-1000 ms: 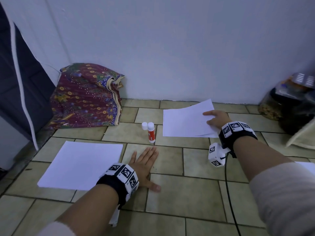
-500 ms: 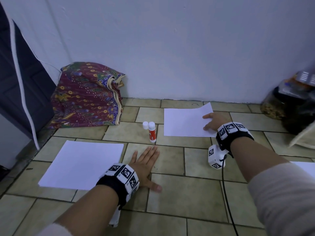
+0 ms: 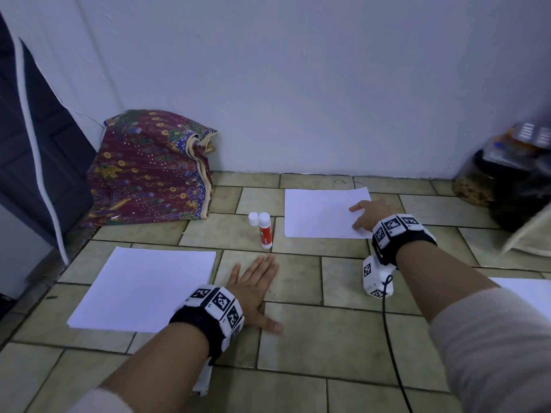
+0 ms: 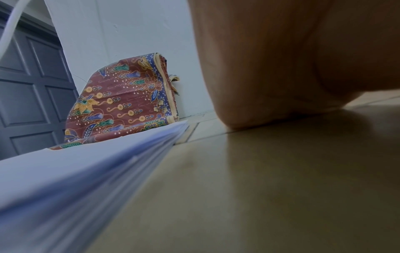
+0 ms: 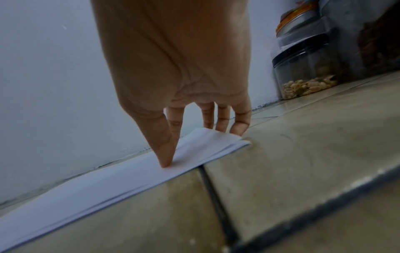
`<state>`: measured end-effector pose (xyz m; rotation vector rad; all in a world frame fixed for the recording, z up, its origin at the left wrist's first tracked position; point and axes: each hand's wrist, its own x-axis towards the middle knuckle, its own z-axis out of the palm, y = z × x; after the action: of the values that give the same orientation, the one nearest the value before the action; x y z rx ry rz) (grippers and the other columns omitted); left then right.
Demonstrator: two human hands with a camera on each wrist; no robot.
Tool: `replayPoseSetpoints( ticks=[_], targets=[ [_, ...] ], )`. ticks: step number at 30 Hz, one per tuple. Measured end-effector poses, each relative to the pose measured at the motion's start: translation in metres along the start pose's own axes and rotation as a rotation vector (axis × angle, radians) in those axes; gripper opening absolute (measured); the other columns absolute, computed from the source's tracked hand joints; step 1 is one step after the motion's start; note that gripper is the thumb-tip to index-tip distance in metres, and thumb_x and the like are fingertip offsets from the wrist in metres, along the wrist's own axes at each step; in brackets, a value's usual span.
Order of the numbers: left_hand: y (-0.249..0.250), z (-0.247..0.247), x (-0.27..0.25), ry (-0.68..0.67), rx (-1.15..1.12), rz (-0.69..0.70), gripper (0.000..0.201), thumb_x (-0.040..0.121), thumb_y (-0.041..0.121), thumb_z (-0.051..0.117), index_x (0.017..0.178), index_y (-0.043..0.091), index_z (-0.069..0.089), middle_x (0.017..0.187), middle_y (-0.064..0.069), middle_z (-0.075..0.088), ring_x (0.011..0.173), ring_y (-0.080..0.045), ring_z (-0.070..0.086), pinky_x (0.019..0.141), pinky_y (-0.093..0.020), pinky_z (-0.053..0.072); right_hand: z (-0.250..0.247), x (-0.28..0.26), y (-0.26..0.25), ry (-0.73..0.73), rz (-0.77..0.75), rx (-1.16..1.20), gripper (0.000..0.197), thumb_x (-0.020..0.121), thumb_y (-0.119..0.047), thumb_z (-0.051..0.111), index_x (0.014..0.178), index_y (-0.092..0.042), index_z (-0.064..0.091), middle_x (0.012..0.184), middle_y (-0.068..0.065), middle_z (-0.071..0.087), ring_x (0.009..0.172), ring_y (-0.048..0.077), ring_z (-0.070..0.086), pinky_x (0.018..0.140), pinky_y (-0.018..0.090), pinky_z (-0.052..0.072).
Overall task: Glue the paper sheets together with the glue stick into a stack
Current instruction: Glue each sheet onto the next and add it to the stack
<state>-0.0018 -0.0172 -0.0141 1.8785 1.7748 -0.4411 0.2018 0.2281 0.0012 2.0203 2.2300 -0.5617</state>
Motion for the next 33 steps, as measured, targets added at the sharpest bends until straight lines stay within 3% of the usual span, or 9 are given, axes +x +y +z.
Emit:
replayPoseSetpoints(
  ticks=[7,10,12,19,22,25,26,30,33],
  targets=[
    [0.000,0.000,0.000,0.016,-0.015,-0.010,0.125,0.075,0.074,0.058,0.147,0.017,-0.027,0.150,0.005,-0.039,0.141,-0.015,-0.032,0.113,-0.049,-0.018,-0.002,-0.007,0.001,-0.018,0.003,0.010,0.049,0.084,-0.021,0.067,0.129,-0.036,0.055,0.143,0.009,0.034,0.127,0.028,0.044,0.101,0.034,0.044],
    [-0.003,0.000,0.002,0.004,-0.028,0.019,0.153,0.034,0.106,0.025,0.148,0.018,-0.027,0.139,0.011,-0.044,0.136,-0.011,-0.036,0.112,-0.049,-0.019,-0.004,-0.010,0.001,0.018,0.014,0.105,0.045,0.082,-0.033,0.068,0.126,-0.033,0.059,0.144,0.007,0.039,0.124,0.026,0.048,0.101,0.034,0.044],
    [-0.004,0.000,0.003,0.009,-0.035,0.027,0.166,0.008,0.104,0.001,0.148,0.018,-0.026,0.143,0.011,-0.042,0.138,-0.011,-0.034,0.112,-0.049,-0.018,-0.004,-0.016,0.004,0.080,0.002,0.187,0.048,0.082,-0.040,0.066,0.128,-0.028,0.057,0.141,0.007,0.046,0.126,0.026,0.046,0.104,0.036,0.040],
    [-0.003,0.002,0.005,0.039,-0.027,0.002,0.172,0.001,0.103,-0.002,0.149,0.017,-0.024,0.154,0.004,-0.034,0.143,-0.014,-0.028,0.113,-0.049,-0.015,0.010,-0.067,0.018,-0.013,-0.114,0.011,0.093,0.079,-0.064,0.062,0.145,-0.007,0.031,0.151,0.016,0.029,0.141,0.033,0.021,0.112,0.047,0.028],
    [-0.001,0.001,0.006,0.029,-0.002,-0.015,0.166,0.013,0.106,0.010,0.149,0.016,-0.024,0.154,0.004,-0.033,0.143,-0.015,-0.027,0.114,-0.049,-0.013,0.025,-0.110,0.033,-0.224,-0.111,-0.173,0.126,0.070,-0.075,0.061,0.151,0.000,0.000,0.159,0.018,-0.004,0.146,0.034,-0.008,0.118,0.052,0.011],
    [0.003,0.003,0.005,0.043,0.027,-0.068,0.131,0.067,0.083,0.054,0.149,0.015,-0.022,0.156,0.002,-0.030,0.144,-0.015,-0.025,0.115,-0.050,-0.012,0.031,-0.149,0.049,-0.323,-0.115,-0.333,0.143,0.062,-0.079,0.062,0.147,0.002,-0.018,0.156,0.017,-0.023,0.144,0.031,-0.021,0.117,0.051,0.001],
    [0.004,0.003,0.005,0.055,0.034,-0.077,0.127,0.072,0.076,0.058,0.150,0.014,-0.021,0.156,0.001,-0.029,0.145,-0.015,-0.024,0.115,-0.051,-0.010,0.034,-0.155,0.055,-0.336,-0.114,-0.354,0.144,0.061,-0.079,0.063,0.146,0.002,-0.020,0.156,0.017,-0.024,0.144,0.030,-0.022,0.117,0.051,0.000],
    [0.009,0.003,0.004,0.049,0.066,-0.105,0.139,0.058,0.087,0.051,0.150,0.012,-0.021,0.157,0.000,-0.026,0.146,-0.016,-0.021,0.116,-0.054,-0.004,0.043,-0.169,0.074,-0.368,-0.127,-0.345,0.149,0.058,-0.077,0.067,0.144,0.000,-0.027,0.154,0.014,-0.030,0.144,0.029,-0.024,0.120,0.046,0.001],
    [0.010,0.004,0.002,0.066,0.047,-0.117,0.124,0.076,0.070,0.060,0.150,0.012,-0.021,0.157,0.000,-0.027,0.146,-0.015,-0.020,0.115,-0.056,0.001,0.049,-0.172,0.080,-0.346,-0.145,-0.329,0.154,0.054,-0.077,0.071,0.143,-0.003,-0.030,0.153,0.011,-0.033,0.144,0.027,-0.024,0.120,0.044,-0.001]
  ],
)
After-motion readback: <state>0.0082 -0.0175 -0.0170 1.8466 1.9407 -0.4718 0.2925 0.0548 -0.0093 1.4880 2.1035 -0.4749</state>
